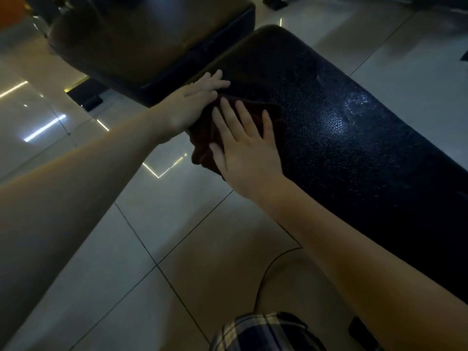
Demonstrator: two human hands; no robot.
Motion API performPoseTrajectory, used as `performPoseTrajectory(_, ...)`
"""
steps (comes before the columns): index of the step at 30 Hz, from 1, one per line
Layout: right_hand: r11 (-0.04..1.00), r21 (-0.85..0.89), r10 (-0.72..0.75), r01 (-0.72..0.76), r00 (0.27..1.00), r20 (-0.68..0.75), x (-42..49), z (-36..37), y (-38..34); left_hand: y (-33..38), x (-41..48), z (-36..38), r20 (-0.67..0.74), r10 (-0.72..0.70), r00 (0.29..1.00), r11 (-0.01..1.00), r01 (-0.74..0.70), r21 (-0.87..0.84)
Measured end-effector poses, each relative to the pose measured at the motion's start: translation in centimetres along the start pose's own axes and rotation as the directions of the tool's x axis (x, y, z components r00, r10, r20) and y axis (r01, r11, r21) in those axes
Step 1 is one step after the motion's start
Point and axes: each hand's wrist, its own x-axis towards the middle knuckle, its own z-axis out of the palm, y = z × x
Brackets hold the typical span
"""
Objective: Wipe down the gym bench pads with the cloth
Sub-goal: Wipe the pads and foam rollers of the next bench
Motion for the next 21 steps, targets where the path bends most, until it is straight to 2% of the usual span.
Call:
performPoseTrajectory(3,0.994,0.001,-0.108,0.108,0.994,-0.010,-3.6,0.2,2.7,1.1,0.7,0.5,0.027,-0.020,0.999,0.977,0.014,0.215)
performPoseTrajectory(7,0.991,-0.064,-0.117,0.120,0.992,0.051,-11.5,0.1,6.7,1.5,1.3,2.6,-0.081,-0.020,0.997,0.933,0.047,0.356)
performPoseTrajectory(11,0.983,-0.130,-0.116,0.132,0.985,0.127,-18.7,-0.1,9.5,-0.3,1.2,5.0,-0.186,0.079,0.979,0.758,0.062,0.650)
performPoseTrajectory(16,0.993,-0.094,-0.058,0.075,0.984,0.169,-17.5,-0.5,8.4,-0.9,1.6,6.0,-0.257,0.116,0.959,0.706,0.102,0.701)
performPoseTrajectory(21,1.000,-0.026,0.016,-0.013,0.996,0.084,-8.2,-0.4,4.2,-1.1,2.0,6.3,-0.259,0.139,0.956,0.712,0.085,0.697)
